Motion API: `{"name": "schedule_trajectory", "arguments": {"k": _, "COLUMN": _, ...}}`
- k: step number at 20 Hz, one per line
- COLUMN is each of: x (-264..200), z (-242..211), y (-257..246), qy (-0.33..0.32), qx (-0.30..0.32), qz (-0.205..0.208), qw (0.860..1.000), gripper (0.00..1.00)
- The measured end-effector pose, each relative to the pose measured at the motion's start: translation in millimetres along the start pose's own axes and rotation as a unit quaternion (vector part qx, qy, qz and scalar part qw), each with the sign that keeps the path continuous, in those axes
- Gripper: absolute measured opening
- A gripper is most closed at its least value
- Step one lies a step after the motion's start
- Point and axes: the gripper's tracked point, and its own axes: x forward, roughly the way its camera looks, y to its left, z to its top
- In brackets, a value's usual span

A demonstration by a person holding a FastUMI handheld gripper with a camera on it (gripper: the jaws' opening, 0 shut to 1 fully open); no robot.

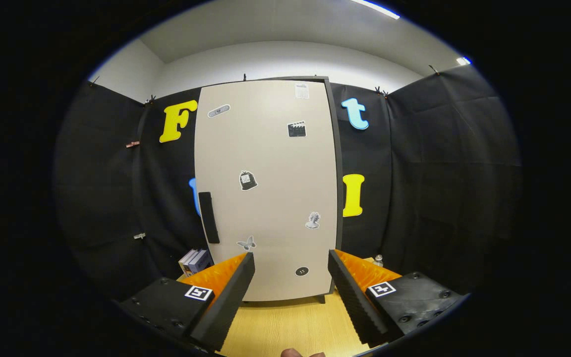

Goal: Open the shoe cabinet door, grab the shoes and put them into the shoe cabinet, then close the shoe cabinet door.

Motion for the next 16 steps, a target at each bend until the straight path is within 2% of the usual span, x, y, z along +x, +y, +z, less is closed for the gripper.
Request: {"name": "schedule_trajectory", "arguments": {"k": 16, "x": 3, "z": -5, "y": 25, "qy": 0.0, "qx": -0.006, "qz": 0.017, "qw": 1.0, "gripper": 0.98}}
